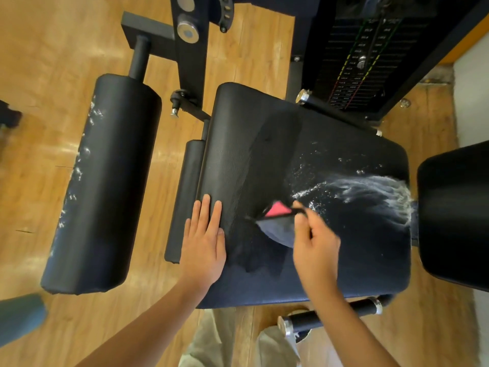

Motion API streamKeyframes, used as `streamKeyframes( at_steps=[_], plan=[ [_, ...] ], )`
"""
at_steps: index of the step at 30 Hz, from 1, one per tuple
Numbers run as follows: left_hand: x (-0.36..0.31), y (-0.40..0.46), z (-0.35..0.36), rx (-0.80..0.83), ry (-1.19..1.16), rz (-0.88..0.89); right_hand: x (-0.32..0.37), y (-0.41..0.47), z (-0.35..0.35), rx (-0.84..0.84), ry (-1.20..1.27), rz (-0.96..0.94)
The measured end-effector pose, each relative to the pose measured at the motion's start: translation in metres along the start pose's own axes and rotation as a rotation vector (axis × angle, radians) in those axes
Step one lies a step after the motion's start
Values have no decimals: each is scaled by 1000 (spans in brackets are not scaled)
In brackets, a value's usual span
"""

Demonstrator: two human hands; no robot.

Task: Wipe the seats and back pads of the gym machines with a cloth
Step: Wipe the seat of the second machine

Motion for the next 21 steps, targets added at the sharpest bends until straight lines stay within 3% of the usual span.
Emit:
streamKeyframes(
  at_steps=[3,6,8,12,18,21],
  plan=[
    [0,1,0,0,10,-9,10,37,5,-65,21,-14],
    [1,0,1,-7,16,6,-1,29,36,104,-109,-79],
    [2,0,2,-10,14,19,-12,-2,58,202,-297,-241],
    [2,0,2,-8,28,18,-33,-62,71,242,-375,-384],
    [0,0,1,4,30,15,-42,-105,66,302,-296,-364],
    [0,1,0,11,42,6,-22,-76,45,214,-259,-302]
  ],
)
Point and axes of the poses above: each hand's wrist, its own y-axis towards the middle knuckle, its own z-axis out of the palm, x = y × z, the point moved 6 cm from there along y, towards the middle knuckle, and after that the axes turned 1 degree about -x, right-handed, at the moved point
